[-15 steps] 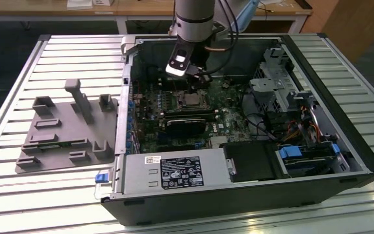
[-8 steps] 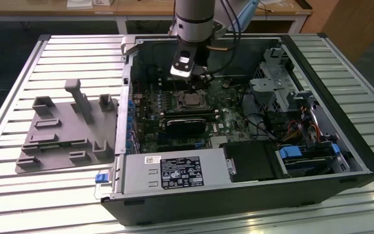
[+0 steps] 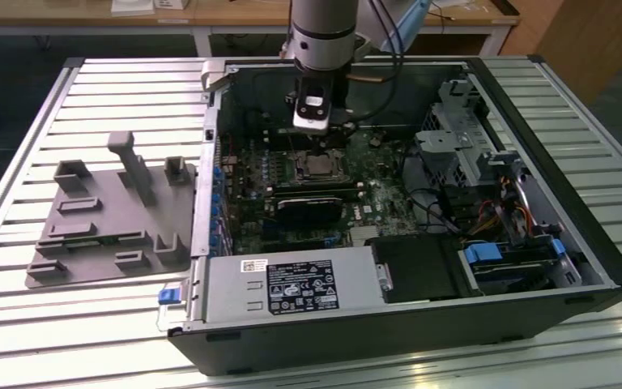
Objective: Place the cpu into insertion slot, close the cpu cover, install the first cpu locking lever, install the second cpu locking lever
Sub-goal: 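Close the cpu cover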
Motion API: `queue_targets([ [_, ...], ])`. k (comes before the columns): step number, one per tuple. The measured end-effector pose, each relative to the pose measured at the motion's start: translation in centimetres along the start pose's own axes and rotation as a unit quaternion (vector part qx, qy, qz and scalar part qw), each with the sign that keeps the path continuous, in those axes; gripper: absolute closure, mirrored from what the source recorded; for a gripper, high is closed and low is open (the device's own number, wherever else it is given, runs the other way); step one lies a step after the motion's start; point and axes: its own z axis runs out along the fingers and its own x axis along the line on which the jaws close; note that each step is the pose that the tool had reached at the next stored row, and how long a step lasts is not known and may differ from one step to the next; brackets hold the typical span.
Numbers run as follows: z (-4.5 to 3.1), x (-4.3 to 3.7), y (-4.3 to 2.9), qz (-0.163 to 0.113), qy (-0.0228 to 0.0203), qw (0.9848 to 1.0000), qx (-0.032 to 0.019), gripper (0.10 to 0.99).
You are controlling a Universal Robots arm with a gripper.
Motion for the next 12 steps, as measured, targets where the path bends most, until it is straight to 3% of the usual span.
queue_targets([
  [6,0.01,0.0,0.0,-0.054,0.0019,0.9985,0.0003,0.984],
  [12,0.04,0.0,0.0,-0.108,0.0035,0.9942,0.0008,0.984],
])
